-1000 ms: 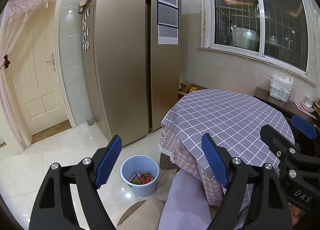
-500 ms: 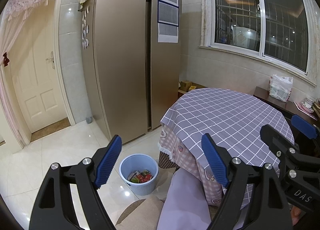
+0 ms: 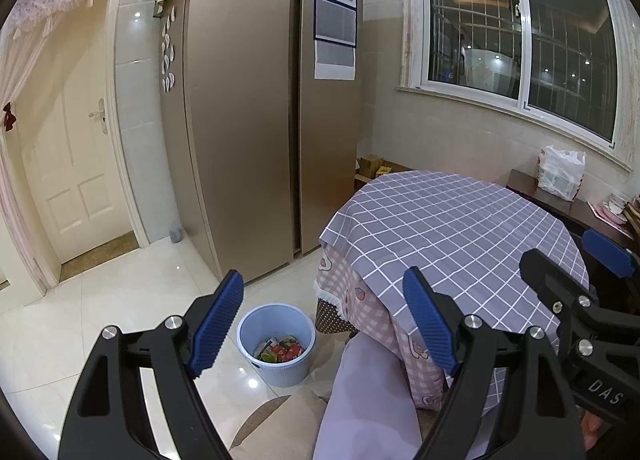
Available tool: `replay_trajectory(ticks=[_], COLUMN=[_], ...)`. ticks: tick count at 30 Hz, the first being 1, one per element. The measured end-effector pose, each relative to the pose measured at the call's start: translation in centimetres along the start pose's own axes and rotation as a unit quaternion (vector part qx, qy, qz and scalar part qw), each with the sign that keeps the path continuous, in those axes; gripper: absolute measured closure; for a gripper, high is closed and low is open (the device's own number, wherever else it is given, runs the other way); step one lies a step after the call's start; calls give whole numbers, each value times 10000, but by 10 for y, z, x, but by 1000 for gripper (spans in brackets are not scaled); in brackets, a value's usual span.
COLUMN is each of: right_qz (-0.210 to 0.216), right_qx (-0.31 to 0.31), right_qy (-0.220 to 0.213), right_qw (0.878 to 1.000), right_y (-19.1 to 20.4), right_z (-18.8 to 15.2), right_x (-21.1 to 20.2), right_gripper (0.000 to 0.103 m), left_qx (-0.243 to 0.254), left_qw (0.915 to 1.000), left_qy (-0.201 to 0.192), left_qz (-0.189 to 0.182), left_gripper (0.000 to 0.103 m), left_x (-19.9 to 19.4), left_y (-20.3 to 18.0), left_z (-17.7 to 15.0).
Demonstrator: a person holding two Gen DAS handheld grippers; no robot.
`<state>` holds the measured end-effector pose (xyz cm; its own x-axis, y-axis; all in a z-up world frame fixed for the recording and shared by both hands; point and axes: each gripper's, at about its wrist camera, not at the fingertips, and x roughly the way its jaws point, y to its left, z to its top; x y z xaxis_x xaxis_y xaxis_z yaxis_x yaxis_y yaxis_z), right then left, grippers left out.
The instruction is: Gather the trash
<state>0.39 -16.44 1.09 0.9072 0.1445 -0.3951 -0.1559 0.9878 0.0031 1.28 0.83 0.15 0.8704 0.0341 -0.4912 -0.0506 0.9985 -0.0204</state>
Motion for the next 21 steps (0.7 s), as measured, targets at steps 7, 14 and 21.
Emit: replay_trajectory(ticks=[7, 14, 21], right_qz=[39, 66, 74], right_qx=[35, 56, 59], right_qy=[27, 54, 59], right_qw=[10000, 9999, 9999], right_y=[-2, -6, -7], right_z=[1, 1, 0], right_x=[1, 4, 5], right_gripper=[10, 10, 10], left_qx=[-16, -17, 1], left_qw=[10000, 10000, 10000], left_qy=[42, 50, 46], left_qz=[-56, -61, 5], left_gripper=[23, 23, 23], left_x=[2, 2, 1], left_y=[0, -1, -2], left_z=[1, 1, 1])
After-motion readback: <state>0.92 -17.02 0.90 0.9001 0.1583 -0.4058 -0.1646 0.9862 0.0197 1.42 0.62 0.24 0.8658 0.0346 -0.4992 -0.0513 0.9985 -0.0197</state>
